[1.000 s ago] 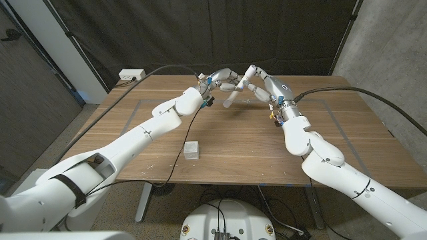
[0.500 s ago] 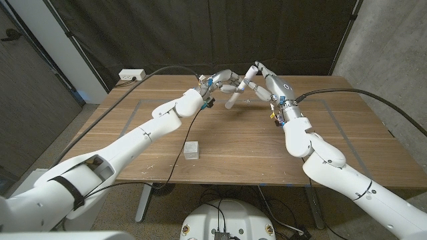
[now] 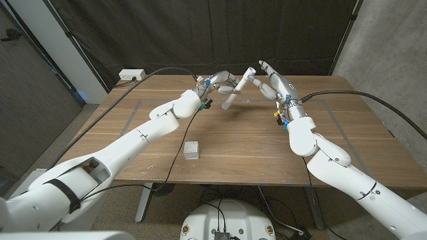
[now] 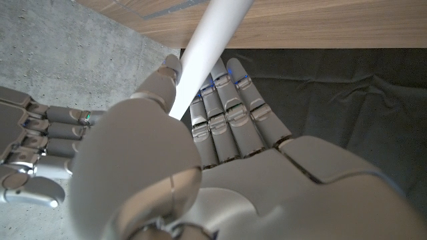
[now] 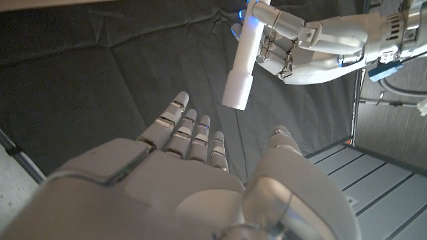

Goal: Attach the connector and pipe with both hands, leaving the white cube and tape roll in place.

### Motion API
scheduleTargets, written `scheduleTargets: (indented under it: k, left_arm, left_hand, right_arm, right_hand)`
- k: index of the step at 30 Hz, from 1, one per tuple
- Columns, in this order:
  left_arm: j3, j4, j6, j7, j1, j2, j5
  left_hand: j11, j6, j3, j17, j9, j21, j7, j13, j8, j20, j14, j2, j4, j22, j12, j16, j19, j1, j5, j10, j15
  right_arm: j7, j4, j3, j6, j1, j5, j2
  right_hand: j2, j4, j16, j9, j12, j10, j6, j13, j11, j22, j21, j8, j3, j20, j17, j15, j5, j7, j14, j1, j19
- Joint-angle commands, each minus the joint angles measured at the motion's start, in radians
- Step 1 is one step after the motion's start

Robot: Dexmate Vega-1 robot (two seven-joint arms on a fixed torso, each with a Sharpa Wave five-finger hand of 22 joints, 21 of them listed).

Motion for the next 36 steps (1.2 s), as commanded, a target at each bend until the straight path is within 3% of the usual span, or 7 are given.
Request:
scheduleTargets:
  k: [1, 16, 26, 36]
  left_arm:
    - [-0.04, -0.026, 0.02, 0.03, 0.031, 0.039, -0.005]
    - [-0.121, -0.118, 0.086, 0.088, 0.108, 0.105, -0.025]
    - [-0.171, -0.194, 0.175, 0.111, 0.171, 0.149, -0.05]
    - [-0.191, -0.187, 0.18, 0.143, 0.19, 0.158, -0.073]
  left_hand:
    - [-0.037, 0.023, 0.065, 0.001, 0.001, 0.007, 0.018, 0.004, 0.005, -0.02, 0.034, 0.05, 0.061, 0.001, 0.006, 0.006, -0.004, 0.042, 0.004, 0.04, -0.039]
    - [-0.034, 0.023, 0.066, 0.002, 0.003, 0.009, 0.018, 0.008, 0.005, -0.021, 0.036, 0.051, 0.062, 0.001, 0.007, 0.008, -0.004, 0.041, 0.004, 0.039, -0.039]
    - [-0.034, 0.024, 0.066, 0.002, 0.002, 0.009, 0.018, 0.007, 0.005, -0.021, 0.035, 0.05, 0.062, 0.001, 0.006, 0.007, -0.005, 0.041, 0.004, 0.038, -0.038]
    - [-0.037, 0.024, 0.065, 0.002, 0.002, 0.009, 0.017, 0.008, 0.005, -0.021, 0.033, 0.05, 0.063, 0.001, 0.006, 0.007, -0.007, 0.039, 0.004, 0.038, -0.036]
  right_arm:
    - [0.031, 0.075, 0.091, 0.166, -0.034, 0.277, 0.03]
    - [0.054, 0.147, 0.149, 0.257, -0.049, 0.454, 0.027]
    - [0.074, 0.212, 0.147, 0.313, -0.029, 0.511, 0.027]
    - [0.07, 0.214, 0.147, 0.308, -0.022, 0.524, 0.012]
  right_hand:
    - [0.002, -0.003, 0.003, -0.001, 0.008, 0.021, 0.028, 0.001, -0.005, 0.002, 0.001, 0.011, 0.003, -0.047, 0.003, -0.001, -0.001, -0.009, -0.003, 0.002, -0.002]
    - [0.0, 0.003, 0.001, -0.001, 0.015, 0.05, 0.08, 0.001, -0.003, 0.002, -0.007, 0.022, -0.001, -0.05, 0.005, 0.004, -0.002, -0.023, -0.02, -0.015, -0.022]
    - [-0.001, 0.003, 0.002, -0.001, 0.016, 0.061, 0.093, 0.001, -0.003, 0.002, -0.007, 0.02, -0.001, -0.047, 0.004, 0.006, -0.002, -0.021, -0.017, -0.021, -0.021]
    - [-0.002, 0.004, 0.003, -0.001, 0.017, 0.066, 0.101, 0.001, -0.001, 0.002, -0.006, 0.019, -0.002, -0.046, 0.004, 0.007, -0.002, -0.021, -0.015, -0.026, -0.021]
